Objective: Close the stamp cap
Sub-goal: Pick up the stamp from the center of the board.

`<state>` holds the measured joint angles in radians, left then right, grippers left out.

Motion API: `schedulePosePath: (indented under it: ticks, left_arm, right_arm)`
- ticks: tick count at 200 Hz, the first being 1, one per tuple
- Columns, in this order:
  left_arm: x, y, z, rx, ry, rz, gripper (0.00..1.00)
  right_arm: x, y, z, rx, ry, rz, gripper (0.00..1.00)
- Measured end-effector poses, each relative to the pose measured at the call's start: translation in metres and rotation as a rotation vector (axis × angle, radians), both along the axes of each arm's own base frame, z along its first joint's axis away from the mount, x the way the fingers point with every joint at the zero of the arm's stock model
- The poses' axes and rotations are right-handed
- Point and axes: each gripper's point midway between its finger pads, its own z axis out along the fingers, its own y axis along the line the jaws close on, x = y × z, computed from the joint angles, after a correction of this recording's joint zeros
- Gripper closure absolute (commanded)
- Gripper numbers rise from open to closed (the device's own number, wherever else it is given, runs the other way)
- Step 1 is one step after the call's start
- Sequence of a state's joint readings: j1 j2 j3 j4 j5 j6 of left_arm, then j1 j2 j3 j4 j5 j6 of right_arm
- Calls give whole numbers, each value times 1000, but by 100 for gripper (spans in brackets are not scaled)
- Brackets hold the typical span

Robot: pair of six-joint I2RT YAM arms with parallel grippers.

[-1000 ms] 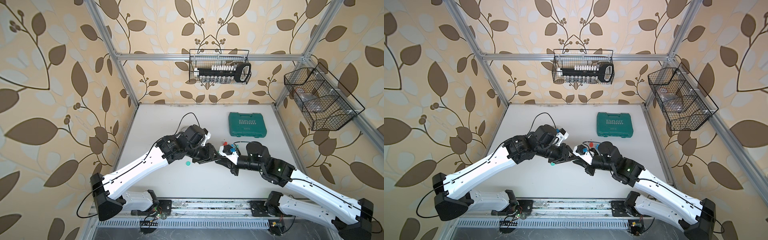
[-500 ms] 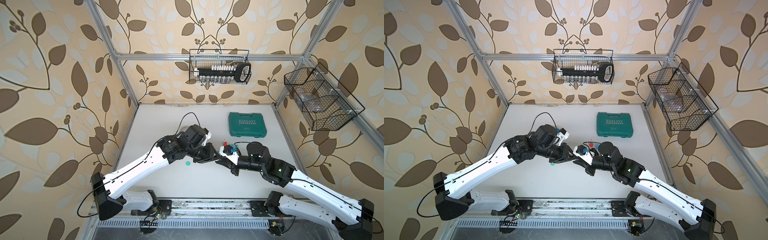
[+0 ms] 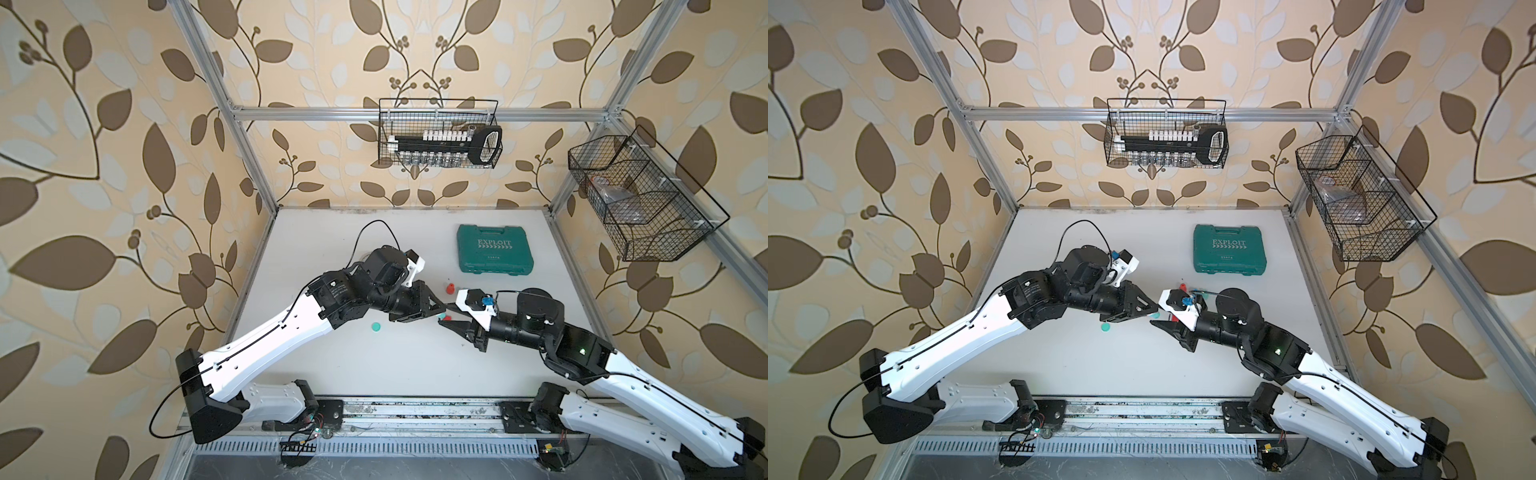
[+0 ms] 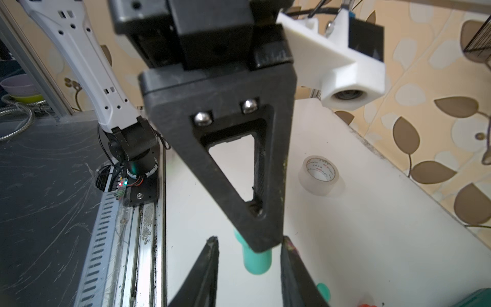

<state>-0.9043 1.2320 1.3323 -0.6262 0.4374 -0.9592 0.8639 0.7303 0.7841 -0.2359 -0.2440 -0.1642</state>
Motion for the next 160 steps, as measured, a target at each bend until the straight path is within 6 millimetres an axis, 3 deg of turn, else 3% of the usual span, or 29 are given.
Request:
schedulePosePath:
  ticks: [61,89,115,160]
  left_arm:
    - [-20,-5,110,-345,-87,-69,82]
    - [-32,-3,151,-469,-107,-124,82]
    - [-41,-1,175,-535,-118,-160,82]
    - [-52,0,193,-605,-96,-212,83]
  right_arm:
    - [-25,-28,106,369,-193,1,62]
    - [-32,-29,131,464,-230,36,63]
    - [-37,-24,148,509,-239,86,64]
    - [-41,-17,178,563,-273,142,66]
